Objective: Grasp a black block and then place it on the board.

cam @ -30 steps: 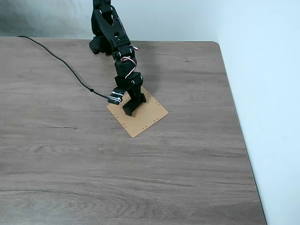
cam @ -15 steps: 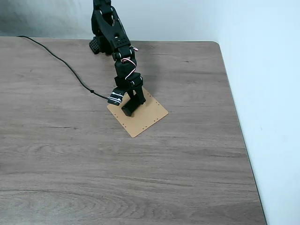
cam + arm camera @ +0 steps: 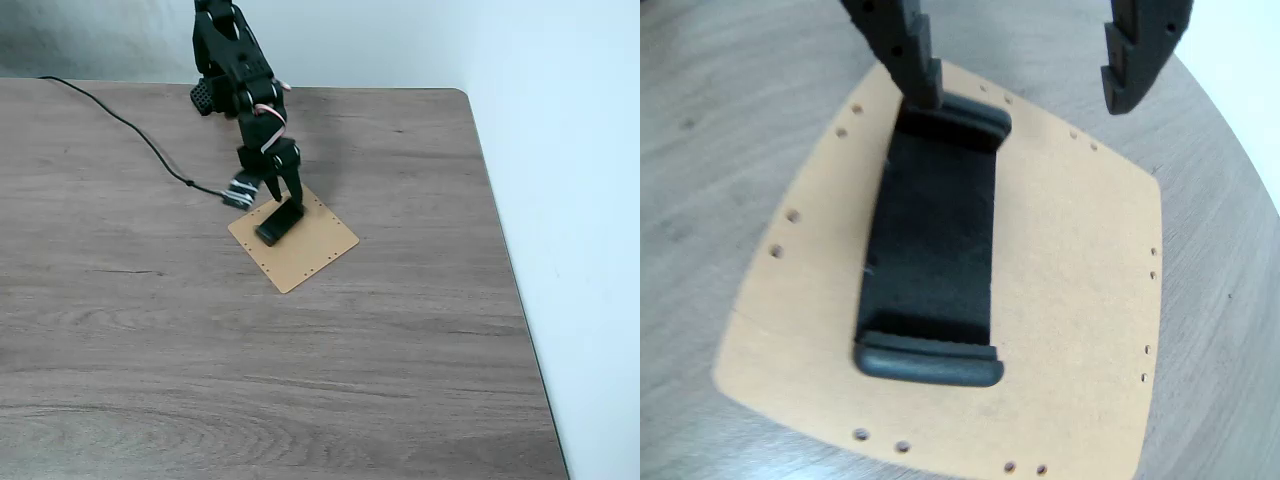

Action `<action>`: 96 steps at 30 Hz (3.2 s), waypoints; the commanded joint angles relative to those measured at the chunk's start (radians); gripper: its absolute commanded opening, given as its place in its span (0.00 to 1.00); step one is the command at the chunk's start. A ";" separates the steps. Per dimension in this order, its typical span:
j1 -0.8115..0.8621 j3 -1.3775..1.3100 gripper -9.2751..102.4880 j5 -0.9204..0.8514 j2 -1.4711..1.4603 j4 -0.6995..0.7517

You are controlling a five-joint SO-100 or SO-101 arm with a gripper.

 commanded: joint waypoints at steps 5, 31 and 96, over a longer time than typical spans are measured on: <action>0.031 0.032 0.17 0.017 0.176 0.054; 0.261 0.868 0.08 0.634 1.126 -0.124; 0.325 1.491 0.08 0.554 1.842 -0.038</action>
